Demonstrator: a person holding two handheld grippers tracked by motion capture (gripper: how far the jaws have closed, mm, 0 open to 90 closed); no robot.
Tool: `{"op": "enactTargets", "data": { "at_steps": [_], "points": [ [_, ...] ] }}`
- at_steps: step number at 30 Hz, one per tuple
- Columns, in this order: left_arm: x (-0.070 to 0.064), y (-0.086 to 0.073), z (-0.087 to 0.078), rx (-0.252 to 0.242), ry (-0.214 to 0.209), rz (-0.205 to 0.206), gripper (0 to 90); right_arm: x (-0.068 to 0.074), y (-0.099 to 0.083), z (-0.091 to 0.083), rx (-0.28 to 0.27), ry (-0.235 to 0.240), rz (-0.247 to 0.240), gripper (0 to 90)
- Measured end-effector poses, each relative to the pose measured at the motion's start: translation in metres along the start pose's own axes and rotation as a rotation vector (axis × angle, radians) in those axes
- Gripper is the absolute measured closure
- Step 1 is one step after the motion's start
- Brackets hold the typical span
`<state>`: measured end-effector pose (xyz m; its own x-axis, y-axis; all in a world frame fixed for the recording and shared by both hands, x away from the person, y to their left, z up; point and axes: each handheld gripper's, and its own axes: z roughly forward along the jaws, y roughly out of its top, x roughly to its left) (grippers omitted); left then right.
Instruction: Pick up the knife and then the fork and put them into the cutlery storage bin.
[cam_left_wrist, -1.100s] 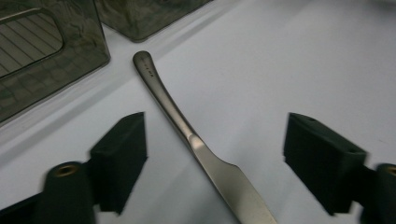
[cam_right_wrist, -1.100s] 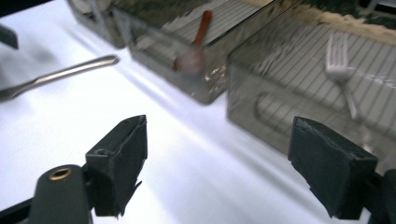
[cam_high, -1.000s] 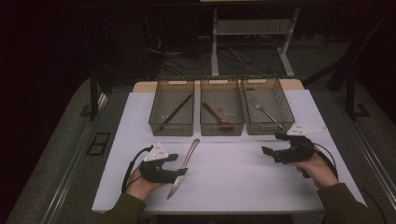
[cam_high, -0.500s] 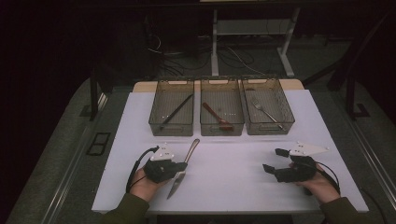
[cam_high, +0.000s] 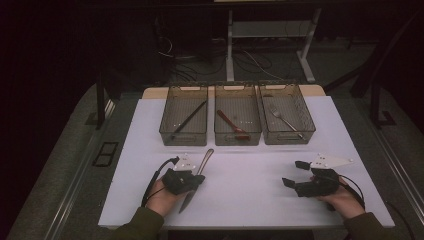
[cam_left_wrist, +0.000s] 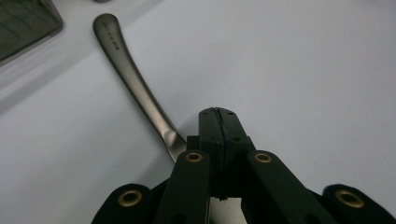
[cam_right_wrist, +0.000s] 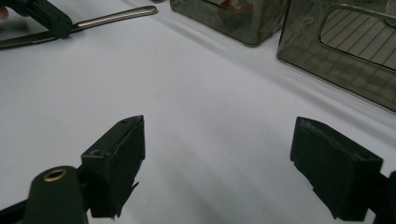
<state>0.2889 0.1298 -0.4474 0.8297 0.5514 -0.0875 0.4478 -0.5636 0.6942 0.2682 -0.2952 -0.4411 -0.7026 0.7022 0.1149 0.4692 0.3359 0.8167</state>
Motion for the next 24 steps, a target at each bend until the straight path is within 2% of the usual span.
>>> {"op": "enactTargets", "data": {
  "at_steps": [11, 17, 24],
  "points": [
    [-0.001, 0.000, -0.003, 0.031, 0.026, 0.015, 88.9, -0.001, 0.000, 0.000, 0.000, 0.003, -0.004, 17.2],
    [0.000, -0.001, -0.007, 0.049, 0.070, 0.036, 88.9, -0.001, 0.000, -0.001, -0.005, 0.003, -0.013, 17.2],
    [0.010, -0.005, -0.013, 0.051, 0.110, 0.014, 88.9, -0.001, 0.000, -0.001, -0.007, 0.004, -0.013, 17.2]
  ]
}}
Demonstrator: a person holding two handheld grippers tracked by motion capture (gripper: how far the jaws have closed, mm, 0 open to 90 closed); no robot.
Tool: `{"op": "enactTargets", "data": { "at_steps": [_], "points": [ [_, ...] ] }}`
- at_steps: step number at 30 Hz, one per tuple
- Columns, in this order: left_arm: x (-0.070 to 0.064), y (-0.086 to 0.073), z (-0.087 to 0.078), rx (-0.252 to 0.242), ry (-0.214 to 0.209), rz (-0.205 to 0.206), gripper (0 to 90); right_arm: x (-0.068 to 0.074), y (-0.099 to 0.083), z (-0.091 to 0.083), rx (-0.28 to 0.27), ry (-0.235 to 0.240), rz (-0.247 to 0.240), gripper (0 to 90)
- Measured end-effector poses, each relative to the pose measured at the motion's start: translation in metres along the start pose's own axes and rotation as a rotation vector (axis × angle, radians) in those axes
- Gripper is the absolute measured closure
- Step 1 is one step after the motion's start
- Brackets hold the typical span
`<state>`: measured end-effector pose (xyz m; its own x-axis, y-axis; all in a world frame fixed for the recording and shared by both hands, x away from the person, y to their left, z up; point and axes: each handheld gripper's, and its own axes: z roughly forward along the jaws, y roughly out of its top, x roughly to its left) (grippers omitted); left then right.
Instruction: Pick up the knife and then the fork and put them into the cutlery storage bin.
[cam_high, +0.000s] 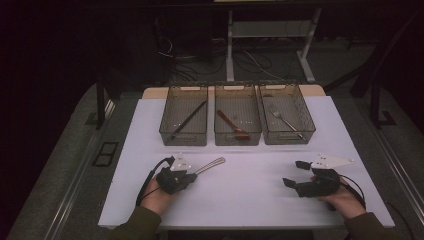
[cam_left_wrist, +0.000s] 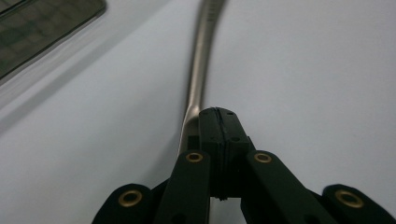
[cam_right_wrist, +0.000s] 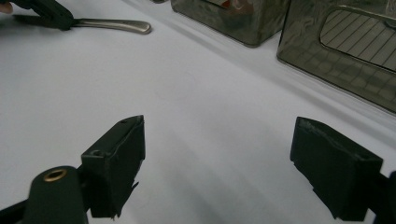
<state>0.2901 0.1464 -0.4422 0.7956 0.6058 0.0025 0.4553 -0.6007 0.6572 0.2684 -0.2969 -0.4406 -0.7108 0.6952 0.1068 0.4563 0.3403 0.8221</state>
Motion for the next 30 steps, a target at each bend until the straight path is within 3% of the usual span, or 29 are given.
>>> {"op": "enactTargets", "data": {
  "at_steps": [6, 9, 15, 18, 21, 25, 30],
  "points": [
    [0.003, -0.001, -0.001, -0.004, 0.001, -0.003, 88.9, 0.000, 0.000, 0.000, 0.000, 0.002, -0.002, 17.2],
    [0.007, 0.001, -0.005, -0.043, -0.017, 0.014, 88.1, 0.000, 0.000, 0.000, -0.002, 0.004, 0.000, 17.2],
    [0.019, 0.009, -0.002, -0.105, -0.083, 0.060, 70.5, 0.000, 0.000, 0.000, 0.001, 0.005, 0.000, 17.2],
    [0.022, 0.011, 0.005, -0.107, -0.121, 0.078, 64.9, 0.001, 0.000, 0.001, 0.003, 0.007, -0.001, 17.2],
    [0.024, 0.013, 0.012, -0.090, -0.125, 0.089, 63.5, 0.000, 0.000, 0.001, 0.005, 0.009, 0.001, 17.2],
    [0.028, 0.012, 0.018, -0.083, -0.137, 0.079, 65.4, 0.001, 0.000, 0.001, 0.004, 0.012, -0.002, 17.2],
    [0.028, 0.011, 0.020, -0.068, -0.140, 0.107, 68.2, 0.001, 0.000, 0.001, 0.003, 0.016, -0.002, 17.2]
  ]
}}
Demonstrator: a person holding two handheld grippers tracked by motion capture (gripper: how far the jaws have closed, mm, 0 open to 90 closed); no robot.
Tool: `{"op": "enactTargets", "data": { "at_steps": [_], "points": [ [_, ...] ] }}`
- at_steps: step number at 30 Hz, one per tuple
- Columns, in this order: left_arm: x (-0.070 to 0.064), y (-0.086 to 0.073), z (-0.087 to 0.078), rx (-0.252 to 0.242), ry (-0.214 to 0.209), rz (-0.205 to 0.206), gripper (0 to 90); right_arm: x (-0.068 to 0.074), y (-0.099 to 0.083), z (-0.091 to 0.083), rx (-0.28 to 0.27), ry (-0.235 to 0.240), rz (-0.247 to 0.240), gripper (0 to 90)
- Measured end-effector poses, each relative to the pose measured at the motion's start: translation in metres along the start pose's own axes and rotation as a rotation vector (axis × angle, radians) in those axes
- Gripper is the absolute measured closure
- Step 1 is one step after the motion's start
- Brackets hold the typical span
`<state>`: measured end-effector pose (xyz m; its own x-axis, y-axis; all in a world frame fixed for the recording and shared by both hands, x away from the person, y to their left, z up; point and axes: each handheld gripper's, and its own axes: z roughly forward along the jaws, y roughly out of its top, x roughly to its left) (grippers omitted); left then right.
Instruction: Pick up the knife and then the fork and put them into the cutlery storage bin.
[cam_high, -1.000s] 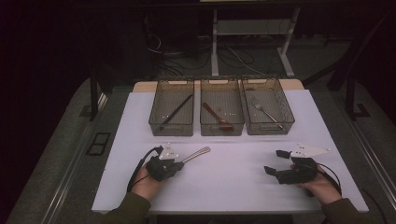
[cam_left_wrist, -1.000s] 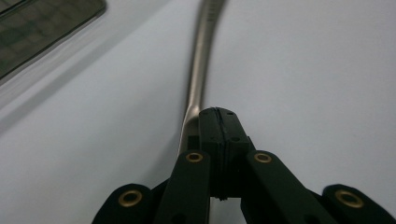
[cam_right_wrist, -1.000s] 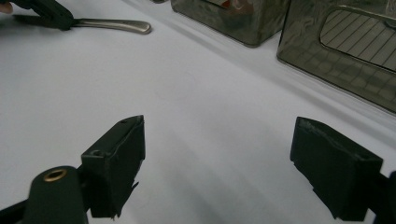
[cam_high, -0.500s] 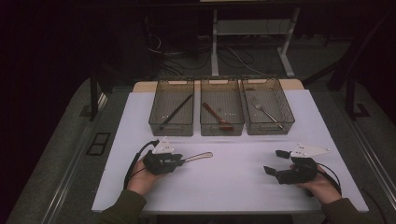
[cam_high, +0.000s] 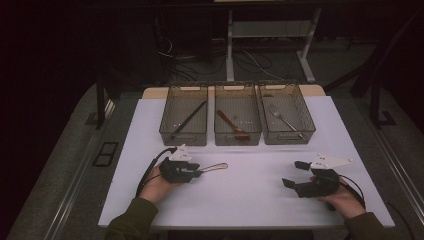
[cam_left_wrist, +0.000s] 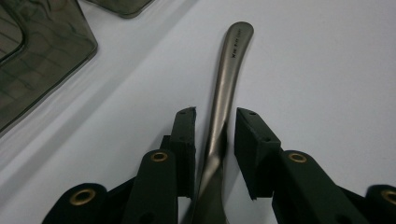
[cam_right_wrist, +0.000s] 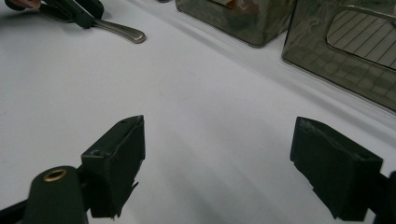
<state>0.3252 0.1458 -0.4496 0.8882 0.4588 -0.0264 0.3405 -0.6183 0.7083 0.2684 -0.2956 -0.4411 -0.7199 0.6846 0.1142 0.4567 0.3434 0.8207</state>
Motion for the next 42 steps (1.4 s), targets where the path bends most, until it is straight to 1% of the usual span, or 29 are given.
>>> {"op": "enactTargets", "data": {
  "at_steps": [2, 3, 5, 6, 9, 10, 11, 12, 13, 14, 15, 17, 18, 19, 20, 24, 26, 28, 29, 31, 33, 35, 37, 39, 40, 41, 42],
  "points": [
    [-0.001, 0.000, 0.001, -0.003, -0.007, 0.007, 70.8, 0.000, 0.000, 0.000, 0.000, 0.000, -0.004, 17.2],
    [-0.001, 0.000, 0.000, 0.001, -0.011, 0.020, 72.6, 0.000, 0.000, 0.001, 0.000, 0.001, -0.005, 17.2],
    [-0.001, 0.000, 0.000, 0.002, -0.015, 0.030, 75.1, 0.000, 0.000, 0.001, 0.000, 0.002, -0.008, 17.2],
    [-0.002, 0.000, 0.001, -0.002, -0.014, 0.028, 77.5, 0.001, 0.000, 0.000, 0.001, 0.001, -0.007, 17.2],
    [-0.002, 0.000, 0.001, 0.000, -0.016, 0.029, 78.6, 0.000, 0.000, 0.001, 0.001, 0.001, -0.007, 17.2],
    [-0.002, 0.000, 0.001, 0.000, -0.019, 0.020, 78.9, 0.000, 0.000, 0.001, 0.001, 0.002, -0.007, 17.2],
    [-0.001, 0.001, 0.000, 0.005, -0.021, 0.028, 78.9, -0.001, 0.000, 0.001, 0.005, 0.006, -0.004, 17.2],
    [-0.001, 0.001, 0.000, 0.004, -0.023, 0.027, 79.0, -0.001, 0.000, 0.002, 0.006, 0.006, -0.001, 17.2],
    [0.000, 0.001, 0.001, -0.001, -0.029, 0.014, 79.1, -0.001, 0.000, 0.002, 0.008, 0.009, 0.001, 17.2],
    [0.001, 0.000, 0.000, 0.003, -0.033, 0.014, 79.1, -0.001, 0.000, 0.002, 0.009, 0.010, 0.001, 17.2],
    [0.000, 0.000, 0.001, -0.002, -0.029, 0.011, 79.1, -0.001, 0.000, 0.002, 0.009, 0.011, 0.003, 17.2],
    [-0.001, 0.002, 0.000, 0.010, -0.019, 0.025, 79.2, -0.001, -0.001, 0.002, 0.003, 0.012, 0.001, 17.2],
    [-0.002, 0.002, 0.000, 0.005, -0.018, 0.017, 79.2, -0.001, 0.000, 0.002, 0.002, 0.014, 0.002, 17.2],
    [-0.001, 0.002, 0.000, 0.009, -0.020, 0.020, 79.2, -0.001, 0.000, 0.002, 0.002, 0.015, 0.007, 17.2],
    [-0.001, 0.002, 0.000, 0.005, -0.023, 0.013, 79.2, -0.002, 0.000, 0.002, 0.004, 0.014, 0.006, 17.2],
    [-0.002, 0.002, -0.001, 0.006, -0.035, 0.008, 79.2, -0.002, 0.000, 0.002, 0.025, 0.019, 0.007, 17.2],
    [-0.003, 0.003, -0.001, 0.008, -0.041, 0.013, 79.2, -0.002, 0.003, 0.001, 0.037, 0.030, 0.012, 17.2],
    [-0.005, 0.004, -0.001, 0.010, -0.047, 0.016, 79.2, -0.001, 0.005, 0.000, 0.048, 0.052, 0.016, 17.2],
    [-0.005, 0.005, -0.001, 0.008, -0.050, 0.019, 79.2, -0.001, 0.006, -0.001, 0.055, 0.061, 0.007, 17.1],
    [-0.007, 0.007, -0.003, 0.006, -0.052, 0.025, 79.2, 0.001, 0.008, -0.002, 0.071, 0.069, -0.004, 12.4],
    [-0.009, 0.009, -0.005, -0.001, -0.060, 0.034, 79.2, 0.003, 0.011, -0.002, 0.095, 0.094, -0.030, 12.8],
    [-0.011, 0.012, -0.006, -0.011, -0.070, 0.036, 79.2, 0.003, 0.015, -0.003, 0.111, 0.133, -0.043, 13.5],
    [-0.014, 0.015, -0.007, -0.017, -0.082, 0.045, 79.2, 0.004, 0.020, -0.002, 0.128, 0.138, -0.057, 14.0],
    [-0.017, 0.018, -0.006, -0.018, -0.095, 0.050, 79.2, 0.005, 0.025, 0.000, 0.142, 0.146, -0.082, 14.0],
    [-0.020, 0.020, -0.006, -0.018, -0.105, 0.059, 79.2, 0.006, 0.028, 0.001, 0.146, 0.143, -0.095, 14.0],
    [-0.021, 0.021, -0.006, -0.015, -0.111, 0.062, 79.2, 0.008, 0.031, 0.004, 0.153, 0.150, -0.118, 14.1],
    [-0.023, 0.023, -0.006, -0.014, -0.121, 0.072, 79.2, 0.009, 0.034, 0.005, 0.158, 0.157, -0.131, 14.4]
  ]
}}
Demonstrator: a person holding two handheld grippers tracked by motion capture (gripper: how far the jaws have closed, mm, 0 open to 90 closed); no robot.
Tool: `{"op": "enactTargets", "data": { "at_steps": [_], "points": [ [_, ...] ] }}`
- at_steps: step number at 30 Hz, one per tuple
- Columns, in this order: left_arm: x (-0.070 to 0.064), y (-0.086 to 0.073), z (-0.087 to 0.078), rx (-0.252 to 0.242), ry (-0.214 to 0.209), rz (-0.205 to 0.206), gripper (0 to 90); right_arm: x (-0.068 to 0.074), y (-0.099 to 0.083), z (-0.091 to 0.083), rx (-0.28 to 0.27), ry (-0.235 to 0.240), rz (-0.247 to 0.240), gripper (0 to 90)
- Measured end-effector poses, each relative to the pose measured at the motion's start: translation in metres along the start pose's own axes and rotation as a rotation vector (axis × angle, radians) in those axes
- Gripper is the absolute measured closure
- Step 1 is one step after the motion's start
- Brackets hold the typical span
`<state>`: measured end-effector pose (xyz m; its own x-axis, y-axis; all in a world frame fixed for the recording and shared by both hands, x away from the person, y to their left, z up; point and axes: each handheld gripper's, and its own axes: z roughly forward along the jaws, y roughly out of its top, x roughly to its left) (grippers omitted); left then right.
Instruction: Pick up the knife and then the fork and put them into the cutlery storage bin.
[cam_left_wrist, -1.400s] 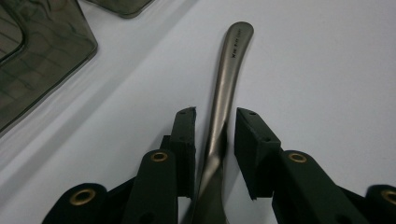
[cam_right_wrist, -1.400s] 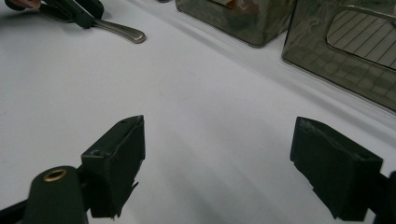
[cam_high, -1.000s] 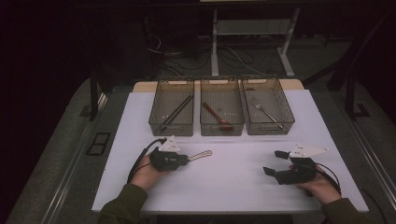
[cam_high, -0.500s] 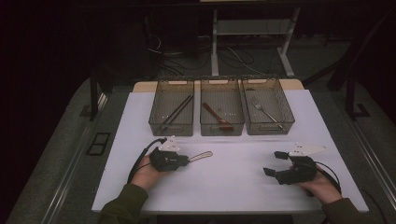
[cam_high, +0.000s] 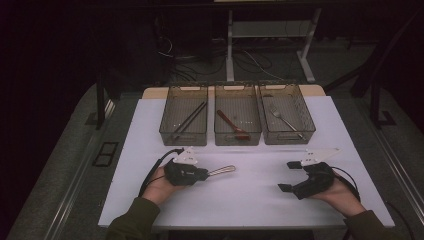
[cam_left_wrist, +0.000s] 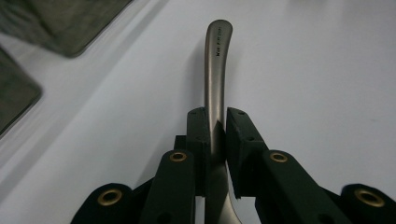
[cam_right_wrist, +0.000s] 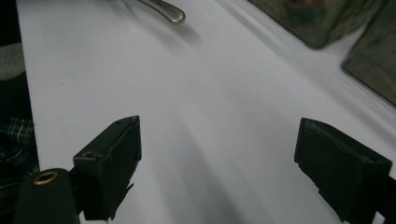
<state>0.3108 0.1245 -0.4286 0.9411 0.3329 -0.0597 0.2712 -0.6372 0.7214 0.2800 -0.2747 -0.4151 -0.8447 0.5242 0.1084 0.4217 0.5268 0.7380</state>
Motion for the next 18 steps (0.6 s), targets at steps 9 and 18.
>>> {"op": "enactTargets", "data": {
  "at_steps": [9, 18],
  "points": [
    [-0.024, 0.031, 0.009, -0.013, -0.079, 0.097, 79.2, 0.014, 0.034, 0.016, 0.052, 0.110, -0.143, 20.7],
    [-0.046, 0.064, 0.025, -0.003, -0.143, 0.221, 79.2, 0.027, 0.066, 0.039, 0.136, 0.212, -0.303, 29.0]
  ]
}}
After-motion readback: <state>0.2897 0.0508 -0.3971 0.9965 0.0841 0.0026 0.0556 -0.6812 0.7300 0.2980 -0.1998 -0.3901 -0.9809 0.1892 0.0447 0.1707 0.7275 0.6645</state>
